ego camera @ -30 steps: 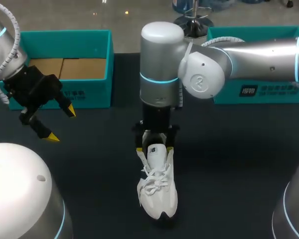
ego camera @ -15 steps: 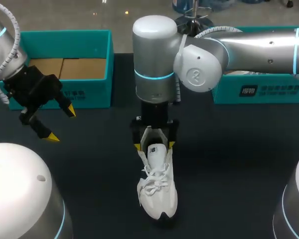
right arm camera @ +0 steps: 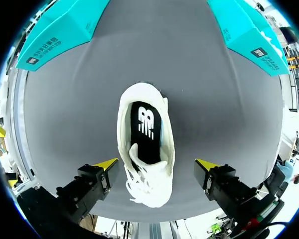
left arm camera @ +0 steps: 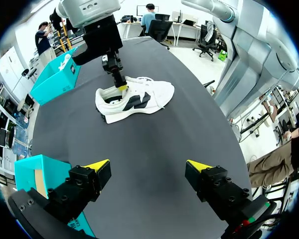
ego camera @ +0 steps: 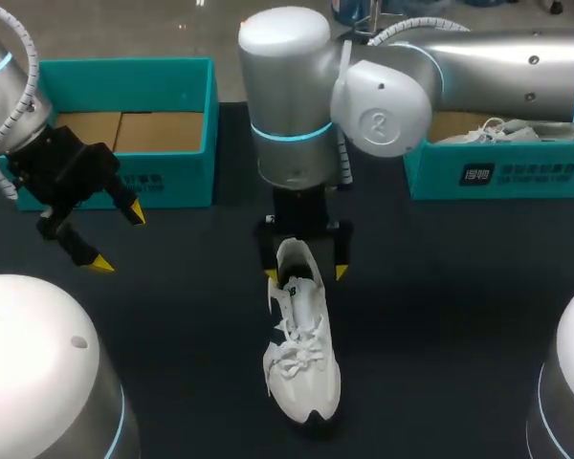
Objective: Take the shoe out of the shoebox, open the shoe tongue, remove and reinsert the insole, then place the shoe into the shoebox
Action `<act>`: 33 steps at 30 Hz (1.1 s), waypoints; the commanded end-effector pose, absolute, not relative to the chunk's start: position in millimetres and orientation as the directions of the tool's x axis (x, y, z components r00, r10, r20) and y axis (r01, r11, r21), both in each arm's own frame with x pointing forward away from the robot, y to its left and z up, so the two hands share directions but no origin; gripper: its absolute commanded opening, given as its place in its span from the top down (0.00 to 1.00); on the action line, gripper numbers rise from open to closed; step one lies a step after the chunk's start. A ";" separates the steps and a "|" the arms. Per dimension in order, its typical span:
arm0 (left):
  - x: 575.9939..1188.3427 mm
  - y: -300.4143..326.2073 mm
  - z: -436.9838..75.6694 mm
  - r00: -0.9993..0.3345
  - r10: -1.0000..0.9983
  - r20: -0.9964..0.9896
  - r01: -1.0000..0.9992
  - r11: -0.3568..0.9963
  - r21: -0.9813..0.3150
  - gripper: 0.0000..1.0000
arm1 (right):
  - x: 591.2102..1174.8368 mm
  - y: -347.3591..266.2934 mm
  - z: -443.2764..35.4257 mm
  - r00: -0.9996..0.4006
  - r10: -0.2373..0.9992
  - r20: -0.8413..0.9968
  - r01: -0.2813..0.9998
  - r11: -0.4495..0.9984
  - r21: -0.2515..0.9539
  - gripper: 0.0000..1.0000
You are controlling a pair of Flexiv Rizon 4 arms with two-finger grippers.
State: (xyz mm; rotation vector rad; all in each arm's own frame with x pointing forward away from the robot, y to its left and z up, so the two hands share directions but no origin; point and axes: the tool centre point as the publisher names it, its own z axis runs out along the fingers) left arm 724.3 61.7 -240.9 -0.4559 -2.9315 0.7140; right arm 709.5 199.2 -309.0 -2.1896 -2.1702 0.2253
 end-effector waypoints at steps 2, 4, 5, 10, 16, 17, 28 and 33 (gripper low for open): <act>724.0 62.2 -240.8 -0.951 0.308 0.017 0.266 0.847 -0.460 0.00 | 692.9 195.1 -280.9 -0.007 0.999 -0.042 0.991 0.001 -0.136 0.00; 724.0 62.2 -240.8 -0.951 0.308 0.017 0.266 0.847 -0.460 0.00 | 685.8 196.0 -277.0 -0.004 1.000 -0.018 0.989 0.001 -0.147 0.77; 724.0 62.2 -240.8 -0.951 0.308 0.017 0.266 0.847 -0.460 0.00 | 682.3 196.5 -275.9 -0.003 1.000 0.007 0.989 0.004 -0.149 1.00; 724.0 62.2 -240.8 -0.951 0.308 0.017 0.266 0.847 -0.460 0.00 | 670.6 197.8 -274.3 0.010 0.999 0.032 0.981 -0.004 -0.192 1.00; 724.0 62.2 -240.8 -0.951 0.308 0.017 0.266 0.847 -0.460 0.00 | 664.3 198.3 -275.1 0.021 0.999 0.040 0.977 -0.012 -0.213 1.00; 724.0 62.2 -240.8 -0.951 0.308 0.017 0.266 0.847 -0.460 0.00 | 664.2 198.5 -275.8 0.023 0.999 0.042 0.977 -0.014 -0.214 1.00; 724.0 62.2 -240.8 -0.951 0.308 0.017 0.266 0.847 -0.460 0.00 | 688.1 204.2 -305.7 0.016 0.998 0.068 0.977 -0.001 -0.214 1.00; 724.0 62.2 -240.8 -0.951 0.308 0.017 0.266 0.847 -0.460 0.00 | 702.0 208.7 -316.1 -0.009 0.997 0.073 0.978 0.024 -0.205 1.00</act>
